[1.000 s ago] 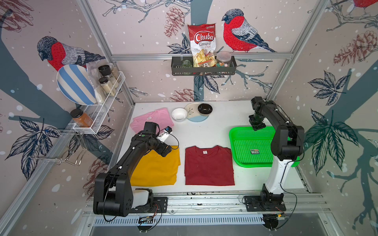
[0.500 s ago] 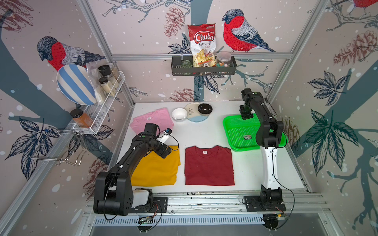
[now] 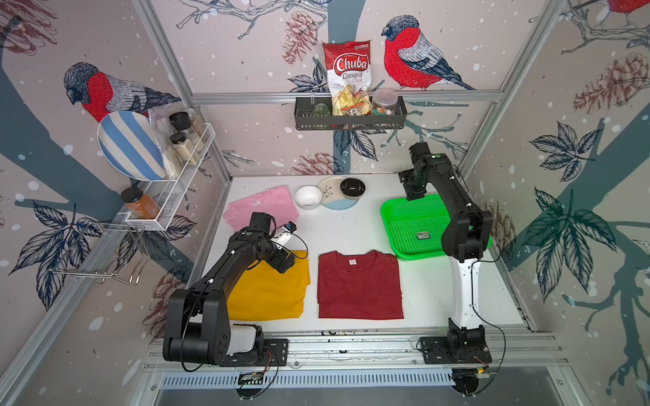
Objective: Put the folded t-shirts into the basket
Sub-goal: Move the bin to the center of the board.
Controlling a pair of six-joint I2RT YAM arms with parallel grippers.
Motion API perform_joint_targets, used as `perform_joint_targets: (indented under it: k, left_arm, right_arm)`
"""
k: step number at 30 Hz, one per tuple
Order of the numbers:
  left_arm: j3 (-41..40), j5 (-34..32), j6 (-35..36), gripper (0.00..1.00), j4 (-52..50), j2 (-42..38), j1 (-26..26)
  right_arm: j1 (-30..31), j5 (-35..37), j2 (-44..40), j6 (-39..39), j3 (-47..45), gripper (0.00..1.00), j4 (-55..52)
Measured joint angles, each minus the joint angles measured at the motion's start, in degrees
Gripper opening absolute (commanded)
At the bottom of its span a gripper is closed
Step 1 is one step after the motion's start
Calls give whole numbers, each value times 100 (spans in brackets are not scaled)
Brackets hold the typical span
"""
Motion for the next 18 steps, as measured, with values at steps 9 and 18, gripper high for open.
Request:
perform_joint_targets:
  k: [9, 18]
  left_arm:
    - [26, 116, 0, 97, -17, 81, 0]
    - [81, 203, 0, 97, -107, 175, -4]
  right_arm:
    - [87, 323, -1628, -3254, -2579, 81, 317]
    - [509, -223, -1775, -4986, -4063, 61, 990]
